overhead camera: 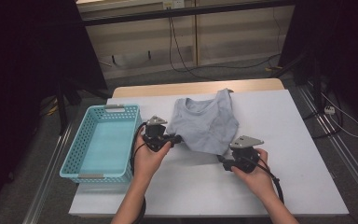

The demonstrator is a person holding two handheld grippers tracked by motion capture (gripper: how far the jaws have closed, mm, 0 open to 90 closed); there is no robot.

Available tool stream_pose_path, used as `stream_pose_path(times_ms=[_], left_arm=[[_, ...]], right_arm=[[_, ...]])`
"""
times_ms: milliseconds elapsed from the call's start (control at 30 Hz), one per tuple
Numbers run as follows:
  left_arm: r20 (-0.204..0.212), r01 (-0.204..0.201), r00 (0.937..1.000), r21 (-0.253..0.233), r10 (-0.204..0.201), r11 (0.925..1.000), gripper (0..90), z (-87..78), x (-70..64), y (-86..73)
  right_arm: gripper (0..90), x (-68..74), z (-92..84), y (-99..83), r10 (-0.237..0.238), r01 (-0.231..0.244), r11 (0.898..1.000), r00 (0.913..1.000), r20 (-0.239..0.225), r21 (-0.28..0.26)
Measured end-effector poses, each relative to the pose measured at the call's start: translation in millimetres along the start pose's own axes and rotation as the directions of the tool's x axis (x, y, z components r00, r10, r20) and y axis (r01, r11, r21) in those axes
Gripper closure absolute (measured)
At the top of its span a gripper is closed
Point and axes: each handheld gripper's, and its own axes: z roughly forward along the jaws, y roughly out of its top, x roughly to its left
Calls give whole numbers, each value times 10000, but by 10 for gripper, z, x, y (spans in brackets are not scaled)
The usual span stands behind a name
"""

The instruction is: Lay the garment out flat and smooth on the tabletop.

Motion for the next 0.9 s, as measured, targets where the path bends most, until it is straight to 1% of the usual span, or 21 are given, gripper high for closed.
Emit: stream_pose_path(times_ms=[33, 67, 100, 133, 167, 200, 233, 267, 300, 333, 433, 467, 500, 533, 567, 600, 667, 700, 767, 833, 900], left_arm=[[9, -29, 10000, 7, 29, 10000, 814, -2, 6, -5], [-12, -24, 10000, -3, 24, 10000, 814, 0, 12, -10], [-2, 47, 10000, -19, -47, 10000, 814, 3, 15, -12], [-9, -32, 10000, 62, 32, 10000, 814, 3, 30, -14], [-46, 104, 9999, -13, -104, 9999, 814, 15, 28, -20], [-21, 59, 10000, 88, -59, 9999, 814, 17, 41, -23], [-42, 131, 9999, 39, -131, 9999, 814, 24, 41, -27], [-38, 130, 9999, 57, -129, 9999, 815, 33, 44, -29], [-34, 69, 10000, 131, -68, 9999, 814, 37, 52, -32], [-37, 187, 9998, 68, -187, 9998, 814, 45, 49, -38], [9, 152, 9999, 184, -152, 9997, 814, 39, 55, -48], [5, 168, 9999, 193, -168, 9997, 815, 40, 53, -50], [-4, 169, 9999, 191, -169, 9997, 815, 39, 53, -51], [-29, 205, 9998, 102, -205, 9997, 815, 42, 52, -54], [5, 213, 9998, 136, -213, 9997, 814, 40, 49, -54], [-68, 146, 9999, 112, -145, 9998, 815, 45, 41, -57], [-27, 157, 9999, 102, -157, 9998, 815, 47, 35, -62], [1, 179, 9998, 109, -179, 9998, 815, 46, 30, -68], [57, 114, 9999, 155, -115, 9998, 814, 41, 35, -73], [77, 38, 10000, 142, -39, 9999, 814, 33, 31, -70], [116, -61, 9999, 98, 60, 9999, 814, 38, 6, -62]], right_arm=[[484, -19, 10, 6, -27, 26, 10000, 9999, -130, -40], [532, -26, 18, 16, -62, 62, 10000, 9996, -263, -24], [567, -25, 33, 25, -242, 241, 9997, 9996, -150, -48], [633, -24, 39, 29, -352, 352, 9994, 9993, -91, 1], [678, -31, 45, 33, -419, 419, 9991, 9991, -94, -13], [709, -46, 49, 34, -316, 315, 9995, 9994, -122, -51], [763, -75, 52, 33, -148, 145, 9998, 9997, -210, -151], [784, -93, 49, 33, -31, 27, 9998, 9998, -216, -175], [791, -122, 46, 32, 63, -68, 9998, 9997, -228, -203], [798, -156, 36, 35, 147, -152, 9997, 9997, -216, -214], [788, -241, -11, 55, 380, -379, 9982, 9993, -3, -462], [761, -261, -18, 60, 392, -384, 9980, 9991, 136, -510], [707, -268, -14, 59, 502, -489, 9974, 9985, 225, -525], [697, -270, 4, 53, 521, -511, 9977, 9984, 213, -451], [699, -270, 23, 46, 451, -447, 9986, 9989, 122, -274], [706, -268, 37, 41, 460, -459, 9988, 9989, 53, -163], [826, -280, 23, 44, 540, -545, 9981, 9983, -199, -282], [844, -287, -3, 55, 603, -614, 9971, 9979, -254, -442], [859, -303, -75, 91, 588, -600, 9958, 9981, -203, -694], [862, -313, -139, 112, 682, -695, 9937, 9975, -179, -874], [863, -327, -229, 140, 607, -613, 9923, 9981, -88, -1077]])
